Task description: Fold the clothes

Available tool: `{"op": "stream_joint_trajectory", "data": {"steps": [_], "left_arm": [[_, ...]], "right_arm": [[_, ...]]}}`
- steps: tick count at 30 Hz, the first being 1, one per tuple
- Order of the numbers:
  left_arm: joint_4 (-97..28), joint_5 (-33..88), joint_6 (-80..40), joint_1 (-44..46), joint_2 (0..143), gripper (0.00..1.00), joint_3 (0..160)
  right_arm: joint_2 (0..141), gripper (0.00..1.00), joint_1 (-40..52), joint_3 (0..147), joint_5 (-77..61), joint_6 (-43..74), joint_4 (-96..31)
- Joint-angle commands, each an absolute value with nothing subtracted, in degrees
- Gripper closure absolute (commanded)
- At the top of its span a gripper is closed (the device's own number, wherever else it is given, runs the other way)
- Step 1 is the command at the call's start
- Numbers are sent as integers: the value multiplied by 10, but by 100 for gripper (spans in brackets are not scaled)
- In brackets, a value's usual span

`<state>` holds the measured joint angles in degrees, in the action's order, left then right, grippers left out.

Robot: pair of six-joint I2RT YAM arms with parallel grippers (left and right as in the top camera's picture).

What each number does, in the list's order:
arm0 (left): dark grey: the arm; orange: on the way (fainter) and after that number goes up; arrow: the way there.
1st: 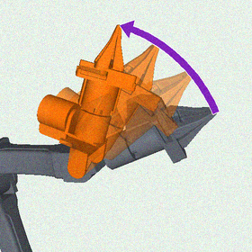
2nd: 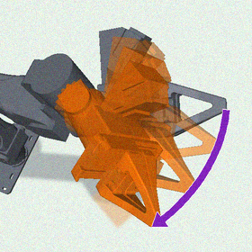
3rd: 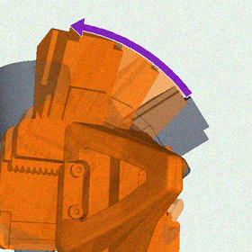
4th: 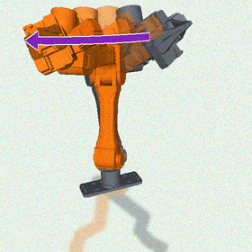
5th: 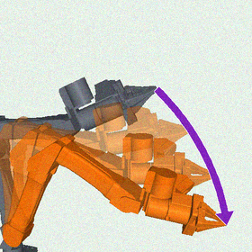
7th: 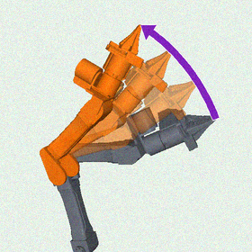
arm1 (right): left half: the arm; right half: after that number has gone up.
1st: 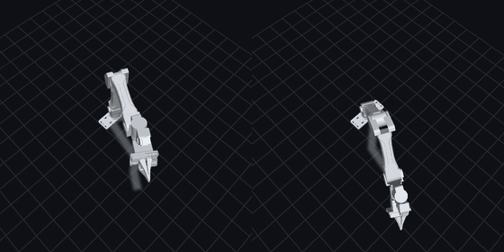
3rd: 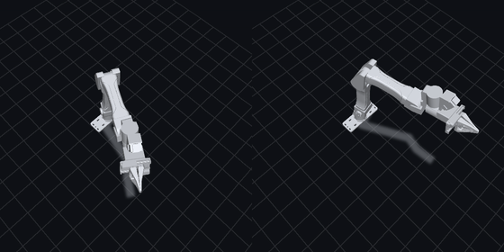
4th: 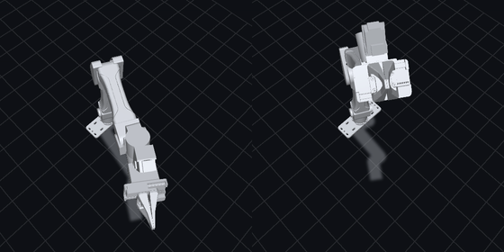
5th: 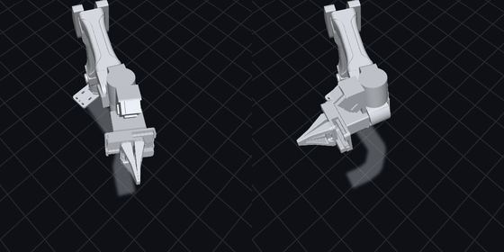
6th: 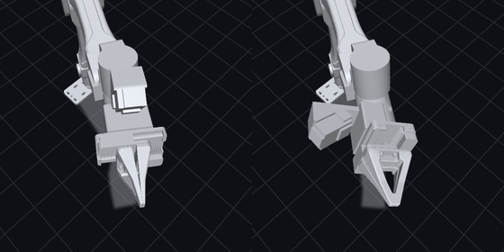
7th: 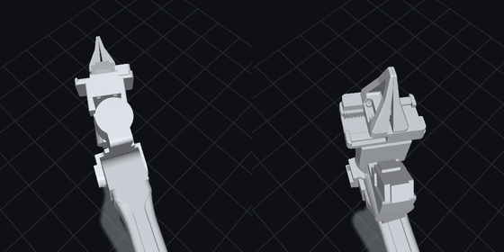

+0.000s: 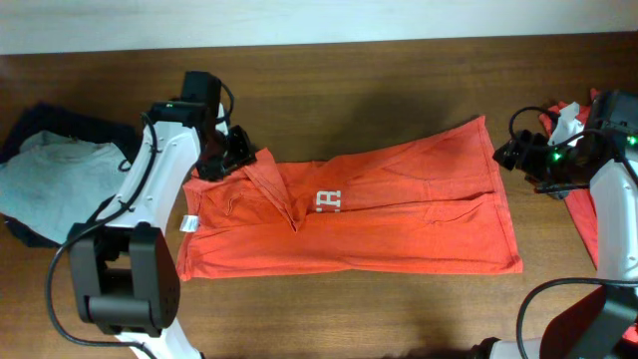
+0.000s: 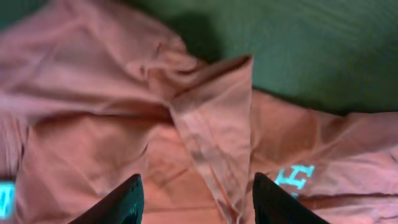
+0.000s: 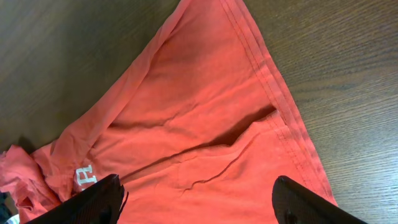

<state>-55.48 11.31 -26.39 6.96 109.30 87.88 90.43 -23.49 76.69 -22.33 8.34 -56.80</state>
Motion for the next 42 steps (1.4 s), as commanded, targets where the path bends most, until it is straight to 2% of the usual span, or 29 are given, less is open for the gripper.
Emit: {"op": "stream_joint_trajectory", "data": {"steps": [1, 11, 15, 22, 26, 34, 37, 39, 42], "left_arm": [[-521, 89, -199, 76, 1142, 48, 882], [-471, 62, -154, 75, 1170, 50, 882], [-458, 62, -144, 76, 1172, 58, 882], [-458, 62, -125, 87, 1175, 59, 882], [-458, 61, -118, 94, 1176, 70, 882], [-460, 47, -110, 95, 1191, 69, 882], [-460, 46, -110, 94, 1193, 85, 882], [-466, 47, -110, 94, 1192, 100, 889], [-512, 47, -110, 90, 1182, 100, 924]], "right_arm": [[897, 18, -236, 774, -218, 77, -570], [897, 18, -236, 774, -218, 77, -574], [897, 18, -236, 774, -218, 77, -575], [897, 19, -236, 774, -218, 77, -577], [897, 19, -236, 774, -218, 77, -577], [897, 19, -236, 774, -218, 77, -583], [897, 19, -236, 774, -218, 77, -583], [897, 19, -236, 774, -218, 77, -583], [897, 19, -237, 774, -218, 77, -583]]}}
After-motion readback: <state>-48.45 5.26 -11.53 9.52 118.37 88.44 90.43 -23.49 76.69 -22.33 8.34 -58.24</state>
